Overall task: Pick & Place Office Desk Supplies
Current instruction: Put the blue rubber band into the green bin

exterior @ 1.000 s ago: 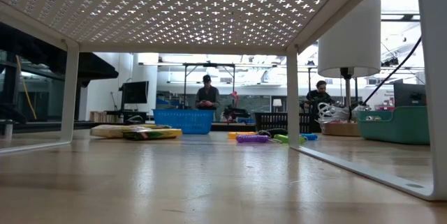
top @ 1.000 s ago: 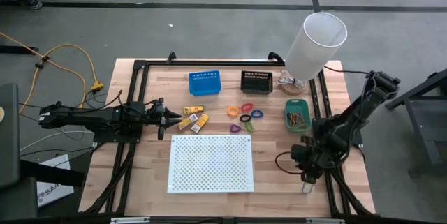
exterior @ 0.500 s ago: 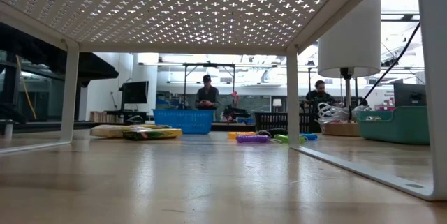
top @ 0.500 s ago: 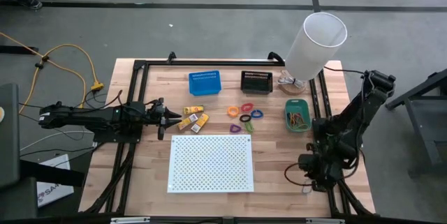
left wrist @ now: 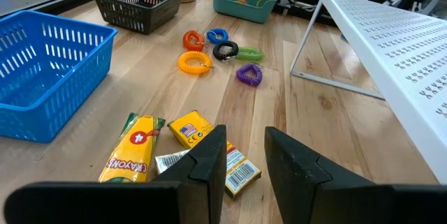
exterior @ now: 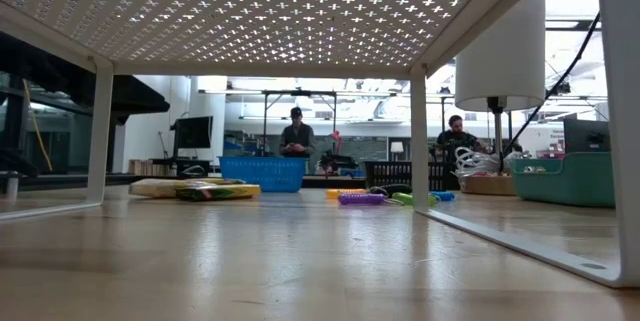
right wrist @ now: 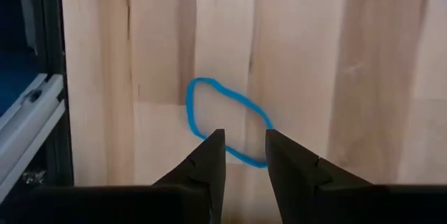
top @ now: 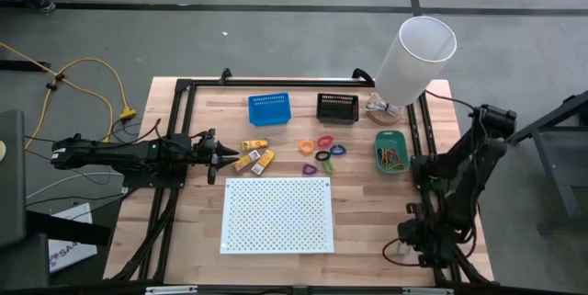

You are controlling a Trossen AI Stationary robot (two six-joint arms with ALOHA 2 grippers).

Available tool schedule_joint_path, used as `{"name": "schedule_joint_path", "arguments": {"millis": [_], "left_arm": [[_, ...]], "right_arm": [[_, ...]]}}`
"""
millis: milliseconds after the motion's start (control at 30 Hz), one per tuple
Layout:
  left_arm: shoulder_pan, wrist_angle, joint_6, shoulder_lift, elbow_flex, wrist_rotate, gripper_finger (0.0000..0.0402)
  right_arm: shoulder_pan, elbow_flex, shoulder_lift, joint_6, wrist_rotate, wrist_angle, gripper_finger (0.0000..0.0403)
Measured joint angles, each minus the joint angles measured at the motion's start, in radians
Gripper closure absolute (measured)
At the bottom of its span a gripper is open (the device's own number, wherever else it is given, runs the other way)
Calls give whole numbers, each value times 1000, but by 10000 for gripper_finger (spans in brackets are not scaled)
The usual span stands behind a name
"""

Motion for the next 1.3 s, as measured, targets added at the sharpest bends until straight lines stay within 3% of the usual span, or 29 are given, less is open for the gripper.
{"name": "schedule_joint_path", "arguments": {"millis": [433, 1300], "left_arm": [[0, 0, 0, 0, 0, 0, 307], [0, 0, 0, 0, 0, 0, 307]], "right_arm": [[42, 0, 104, 4, 96, 33, 312], [42, 0, 122, 82, 78, -19, 312]]}}
